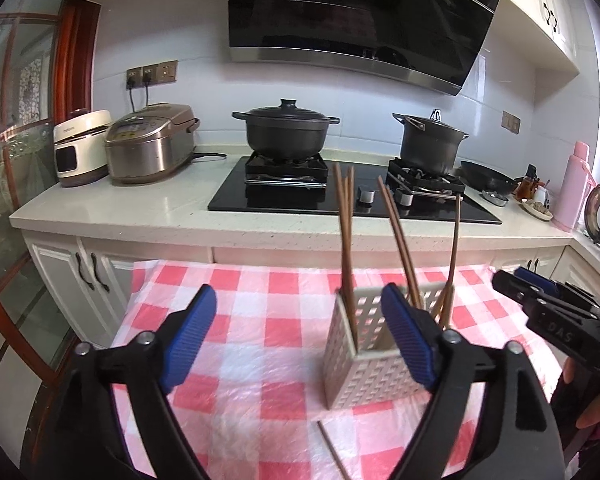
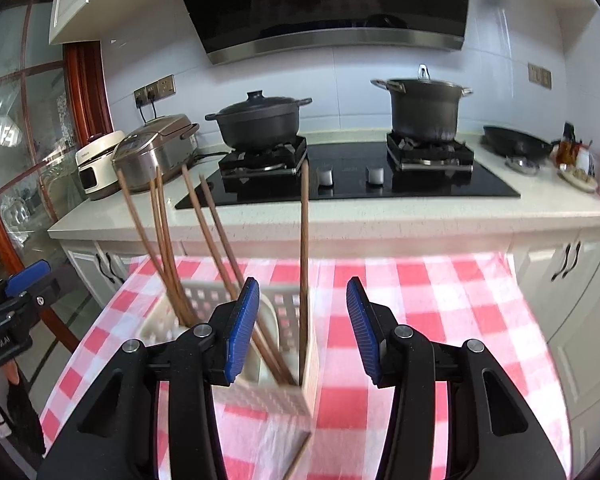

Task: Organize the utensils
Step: 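Withdraw both grippers from the caddy toward the last chopsticks on the cloth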

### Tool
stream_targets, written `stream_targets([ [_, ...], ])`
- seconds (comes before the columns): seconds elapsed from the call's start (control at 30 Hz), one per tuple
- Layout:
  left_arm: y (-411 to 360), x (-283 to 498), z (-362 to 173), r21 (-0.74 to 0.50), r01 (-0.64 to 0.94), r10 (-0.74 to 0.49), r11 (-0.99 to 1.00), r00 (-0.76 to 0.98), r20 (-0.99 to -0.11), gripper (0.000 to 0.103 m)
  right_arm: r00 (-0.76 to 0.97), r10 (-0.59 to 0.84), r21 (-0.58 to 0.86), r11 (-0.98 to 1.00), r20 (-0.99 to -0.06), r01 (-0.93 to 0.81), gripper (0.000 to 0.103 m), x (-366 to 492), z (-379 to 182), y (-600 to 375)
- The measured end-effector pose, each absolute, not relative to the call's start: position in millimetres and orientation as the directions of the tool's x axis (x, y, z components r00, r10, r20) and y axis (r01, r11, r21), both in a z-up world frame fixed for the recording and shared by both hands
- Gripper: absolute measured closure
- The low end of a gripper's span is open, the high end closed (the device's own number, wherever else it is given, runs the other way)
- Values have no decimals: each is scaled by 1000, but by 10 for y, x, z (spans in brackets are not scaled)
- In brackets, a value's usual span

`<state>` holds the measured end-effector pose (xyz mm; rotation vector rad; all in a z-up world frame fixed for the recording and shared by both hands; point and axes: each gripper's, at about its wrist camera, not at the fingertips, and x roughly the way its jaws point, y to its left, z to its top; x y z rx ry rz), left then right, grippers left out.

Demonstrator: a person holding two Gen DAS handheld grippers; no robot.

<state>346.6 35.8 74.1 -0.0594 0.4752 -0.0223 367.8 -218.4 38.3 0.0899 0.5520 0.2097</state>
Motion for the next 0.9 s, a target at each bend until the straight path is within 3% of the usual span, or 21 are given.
stream_targets([
  [0.2, 359, 3145, 460, -21, -26, 14, 999, 898, -439, 5, 823, 208, 151, 977, -529, -150, 58, 3371, 50, -2256],
  [0.37, 251, 2993, 128, 16, -35, 38, 999, 880, -474, 5, 807, 184, 139, 982, -561, -127, 56, 3153, -260, -2205],
  [0.63, 243, 2947, -419, -25, -68, 41, 997, 813, -581, 5, 735, 173, 137, 985, -656, -109, 55, 3047, -770, -2045],
  [0.9, 323, 2874, -729, -29, -100, 60, 995, 778, -625, 5, 663, 140, 100, 990, -735, -98, 55, 3081, -1114, -1875],
])
